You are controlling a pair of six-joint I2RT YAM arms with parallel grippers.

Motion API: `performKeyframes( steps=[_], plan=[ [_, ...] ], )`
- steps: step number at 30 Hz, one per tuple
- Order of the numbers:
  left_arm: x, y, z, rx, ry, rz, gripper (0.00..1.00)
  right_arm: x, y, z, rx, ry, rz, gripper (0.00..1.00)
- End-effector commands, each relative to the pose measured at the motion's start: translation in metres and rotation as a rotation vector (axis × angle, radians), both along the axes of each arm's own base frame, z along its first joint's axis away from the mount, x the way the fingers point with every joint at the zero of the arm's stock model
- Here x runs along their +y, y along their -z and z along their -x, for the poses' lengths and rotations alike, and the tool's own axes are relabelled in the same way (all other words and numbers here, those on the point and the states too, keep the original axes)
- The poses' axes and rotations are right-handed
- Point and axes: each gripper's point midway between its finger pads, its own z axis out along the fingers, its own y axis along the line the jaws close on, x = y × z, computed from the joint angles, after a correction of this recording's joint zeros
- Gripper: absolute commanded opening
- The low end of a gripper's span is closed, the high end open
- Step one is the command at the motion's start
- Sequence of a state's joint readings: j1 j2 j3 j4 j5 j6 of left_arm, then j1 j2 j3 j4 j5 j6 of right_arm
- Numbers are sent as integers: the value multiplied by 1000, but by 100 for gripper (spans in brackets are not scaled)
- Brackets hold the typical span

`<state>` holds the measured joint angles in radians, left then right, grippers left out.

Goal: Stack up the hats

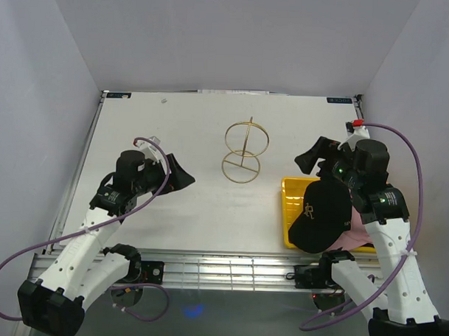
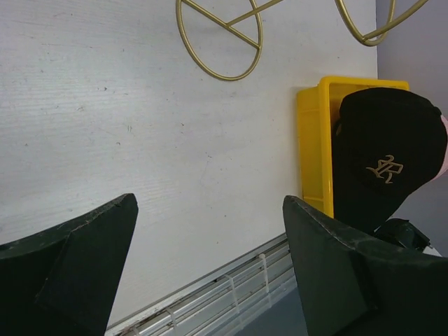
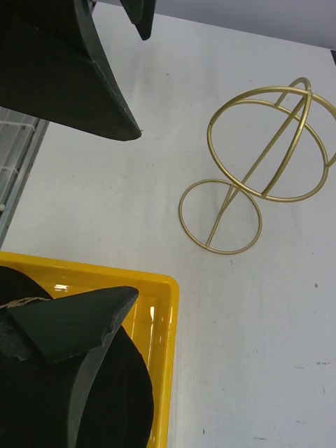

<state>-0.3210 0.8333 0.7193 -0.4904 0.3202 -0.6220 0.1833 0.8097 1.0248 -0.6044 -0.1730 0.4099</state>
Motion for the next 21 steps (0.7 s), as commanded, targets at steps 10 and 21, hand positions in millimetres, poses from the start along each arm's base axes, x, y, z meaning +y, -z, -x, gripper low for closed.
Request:
performKeyframes(
  steps=[10,21],
  plan=[
    [-25,-31,4,-53,96,104,93,11,-28,7,-32,-77,-25,89],
    [-107,-28,27,-29,220,157,92,9,-46,7,-28,-61,-26,90]
  ],
)
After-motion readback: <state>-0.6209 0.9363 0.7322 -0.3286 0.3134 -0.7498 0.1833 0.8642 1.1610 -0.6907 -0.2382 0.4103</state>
